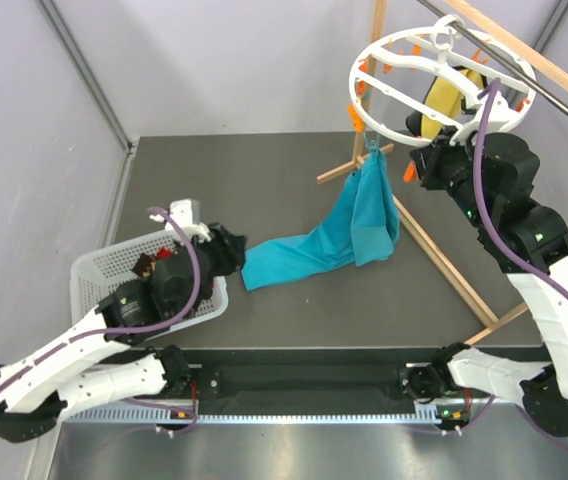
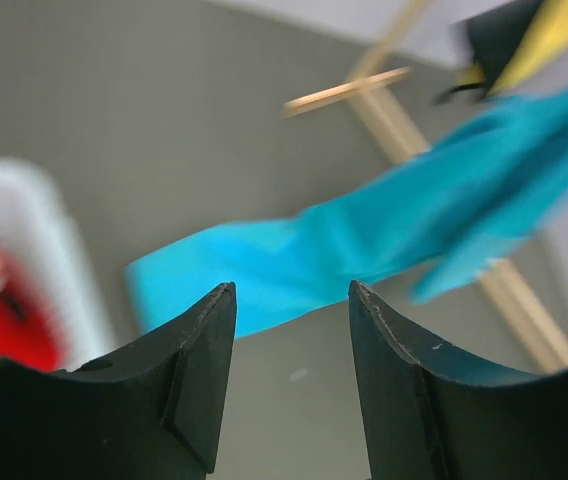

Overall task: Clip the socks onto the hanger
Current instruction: Pick up the sock from the bin.

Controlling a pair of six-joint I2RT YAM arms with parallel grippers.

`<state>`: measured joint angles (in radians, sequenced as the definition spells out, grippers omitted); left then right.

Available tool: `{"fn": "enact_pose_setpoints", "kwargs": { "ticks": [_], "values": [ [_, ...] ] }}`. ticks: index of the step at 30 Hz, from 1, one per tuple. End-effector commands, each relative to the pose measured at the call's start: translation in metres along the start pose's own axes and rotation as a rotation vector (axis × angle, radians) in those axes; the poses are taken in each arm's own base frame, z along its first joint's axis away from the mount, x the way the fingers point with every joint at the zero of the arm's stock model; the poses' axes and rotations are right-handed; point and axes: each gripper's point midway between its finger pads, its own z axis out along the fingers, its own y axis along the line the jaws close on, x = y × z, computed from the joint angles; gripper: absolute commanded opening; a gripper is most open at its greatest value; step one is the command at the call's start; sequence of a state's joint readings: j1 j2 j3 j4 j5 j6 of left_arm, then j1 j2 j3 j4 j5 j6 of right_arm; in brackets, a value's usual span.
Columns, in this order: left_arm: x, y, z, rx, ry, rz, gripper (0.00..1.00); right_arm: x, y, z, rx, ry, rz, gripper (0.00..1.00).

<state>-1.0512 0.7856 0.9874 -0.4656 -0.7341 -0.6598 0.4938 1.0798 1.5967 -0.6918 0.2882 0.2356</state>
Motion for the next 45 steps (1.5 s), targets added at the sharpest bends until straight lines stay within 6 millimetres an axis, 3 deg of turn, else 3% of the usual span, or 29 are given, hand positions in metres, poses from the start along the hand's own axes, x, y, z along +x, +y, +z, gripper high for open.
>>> {"fn": "enact_pose_setpoints", "kwargs": {
  "ticks": [1,5,7,8,11,12,15,20,26,40,45],
  "values": [
    [0.036,0.103,-0.025,-0.368,0.102,0.120,0.55,-0.003,0.004,-0.004,-0.043,-0.011,-0.014,0.00],
    [0.040,0.142,-0.021,-0.502,0.162,0.128,0.60,0.004,0.004,-0.001,-0.043,0.004,-0.022,0.00],
    [0.047,0.139,-0.011,-0.467,0.225,0.079,0.60,0.007,0.006,0.000,-0.053,0.015,-0.026,0.00],
    [0.043,0.152,-0.007,-0.503,0.231,0.074,0.61,0.007,0.005,0.000,-0.052,0.015,-0.026,0.00],
    [0.048,0.162,0.008,-0.513,0.307,0.056,0.62,0.009,0.005,-0.002,-0.054,0.017,-0.025,0.00],
    [0.048,0.179,0.013,-0.579,0.327,0.038,0.61,0.010,0.005,-0.001,-0.054,0.019,-0.024,0.00],
    [0.049,0.200,0.026,-0.641,0.355,-0.018,0.61,0.011,0.005,-0.002,-0.056,0.024,-0.026,0.00],
    [0.040,0.215,0.055,-0.670,0.267,-0.097,0.56,0.011,0.005,-0.004,-0.059,0.020,-0.022,0.00],
    [0.039,0.227,0.076,-0.717,0.191,-0.159,0.50,0.010,0.003,-0.005,-0.053,0.016,-0.028,0.00],
    [0.080,0.268,0.102,-0.870,0.140,-0.290,0.51,0.009,0.000,-0.008,-0.051,0.006,-0.030,0.00],
    [0.104,0.281,0.110,-0.912,0.187,-0.316,0.53,0.008,0.001,-0.008,-0.055,0.007,-0.031,0.00]
  ]
}}
